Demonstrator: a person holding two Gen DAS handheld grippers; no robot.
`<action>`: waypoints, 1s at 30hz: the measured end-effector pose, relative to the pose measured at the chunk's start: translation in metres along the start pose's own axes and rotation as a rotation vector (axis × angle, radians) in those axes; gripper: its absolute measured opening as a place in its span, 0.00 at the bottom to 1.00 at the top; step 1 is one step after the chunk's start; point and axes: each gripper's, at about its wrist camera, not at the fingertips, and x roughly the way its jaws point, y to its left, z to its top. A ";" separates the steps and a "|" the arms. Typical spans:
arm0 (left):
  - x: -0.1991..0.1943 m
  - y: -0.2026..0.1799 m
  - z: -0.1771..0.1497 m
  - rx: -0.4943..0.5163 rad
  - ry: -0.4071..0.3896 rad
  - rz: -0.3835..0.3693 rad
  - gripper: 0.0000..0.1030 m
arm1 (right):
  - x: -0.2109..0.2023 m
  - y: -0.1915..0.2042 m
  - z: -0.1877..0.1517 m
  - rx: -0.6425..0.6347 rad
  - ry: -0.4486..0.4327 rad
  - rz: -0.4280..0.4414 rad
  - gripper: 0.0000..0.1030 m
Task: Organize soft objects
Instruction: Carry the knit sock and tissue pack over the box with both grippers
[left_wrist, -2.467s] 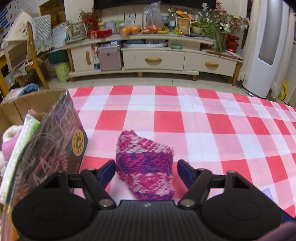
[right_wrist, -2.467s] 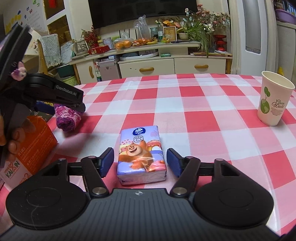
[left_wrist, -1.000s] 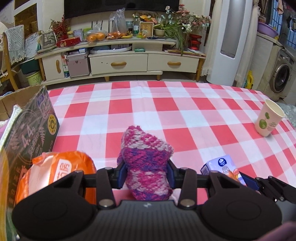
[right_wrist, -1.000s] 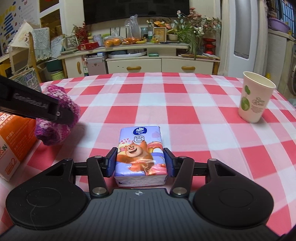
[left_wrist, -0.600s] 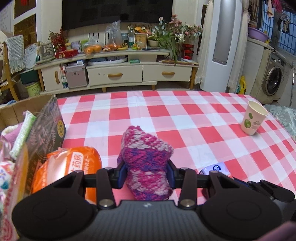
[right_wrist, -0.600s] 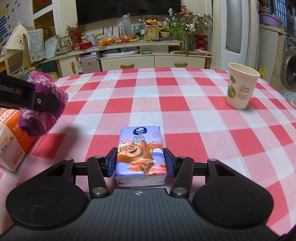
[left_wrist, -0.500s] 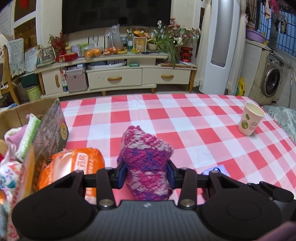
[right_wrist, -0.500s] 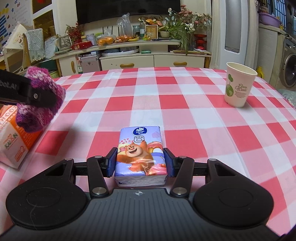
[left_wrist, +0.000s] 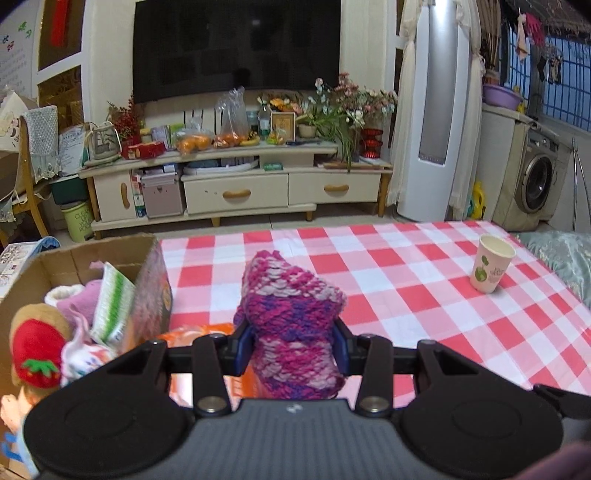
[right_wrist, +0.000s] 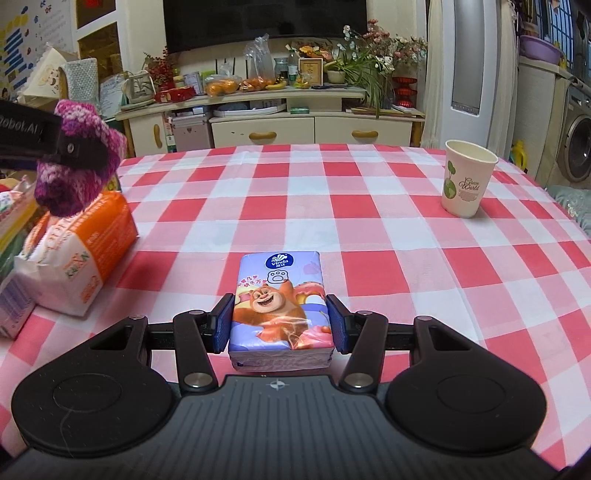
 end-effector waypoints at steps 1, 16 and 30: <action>-0.002 0.003 0.001 -0.004 -0.008 0.002 0.40 | -0.003 0.002 0.000 -0.002 -0.001 0.001 0.62; -0.023 0.042 0.012 -0.053 -0.093 0.040 0.41 | -0.029 0.033 0.020 -0.039 -0.049 0.027 0.62; -0.031 0.083 0.023 -0.128 -0.128 0.061 0.41 | -0.037 0.070 0.055 -0.075 -0.118 0.091 0.62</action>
